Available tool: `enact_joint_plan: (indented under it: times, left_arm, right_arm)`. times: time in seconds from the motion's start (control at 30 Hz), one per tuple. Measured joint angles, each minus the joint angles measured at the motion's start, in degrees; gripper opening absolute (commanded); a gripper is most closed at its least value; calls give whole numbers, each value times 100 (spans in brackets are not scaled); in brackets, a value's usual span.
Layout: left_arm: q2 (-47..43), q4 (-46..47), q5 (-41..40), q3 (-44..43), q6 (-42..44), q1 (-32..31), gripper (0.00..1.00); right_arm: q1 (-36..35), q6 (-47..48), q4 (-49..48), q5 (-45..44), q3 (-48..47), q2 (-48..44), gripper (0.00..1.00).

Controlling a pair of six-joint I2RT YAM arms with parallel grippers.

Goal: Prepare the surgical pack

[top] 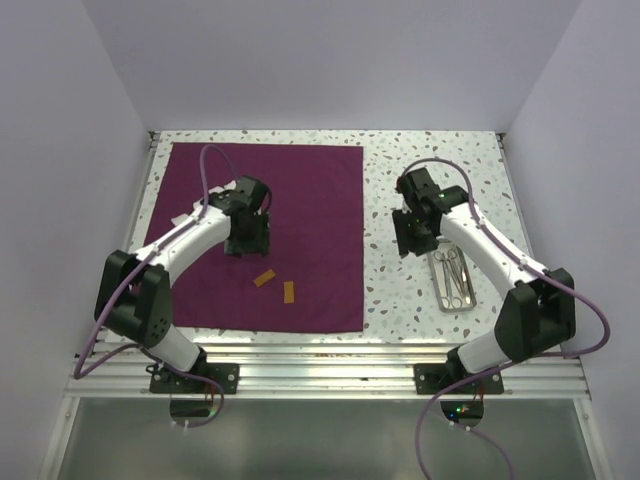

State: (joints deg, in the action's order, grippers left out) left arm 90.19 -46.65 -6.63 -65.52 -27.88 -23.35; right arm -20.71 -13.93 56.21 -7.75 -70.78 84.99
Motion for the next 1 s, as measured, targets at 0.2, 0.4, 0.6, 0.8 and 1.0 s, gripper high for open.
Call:
enact_joint_plan:
  times: [0.2, 0.4, 0.6, 0.8, 1.0]
  left_arm:
    - [398, 2, -385, -529, 4, 575, 63]
    - [765, 562, 334, -629, -70, 2470, 63]
    - [1283, 1058, 1139, -787, -151, 3777, 59]
    - [1580, 1360, 1580, -804, -155, 4297, 54]
    - [1849, 1620, 1805, -817, -192, 4577, 51]
  right_arm:
    - [-289, -151, -153, 662, 17, 57, 45]
    - [-315, -109, -225, 1058, 15, 166, 45]
    - [-319, 11, -225, 1381, -15, 328, 46]
    - [-326, 72, -297, 1659, -70, 391, 46]
    - [-326, 111, -358, 1805, -70, 402, 46]
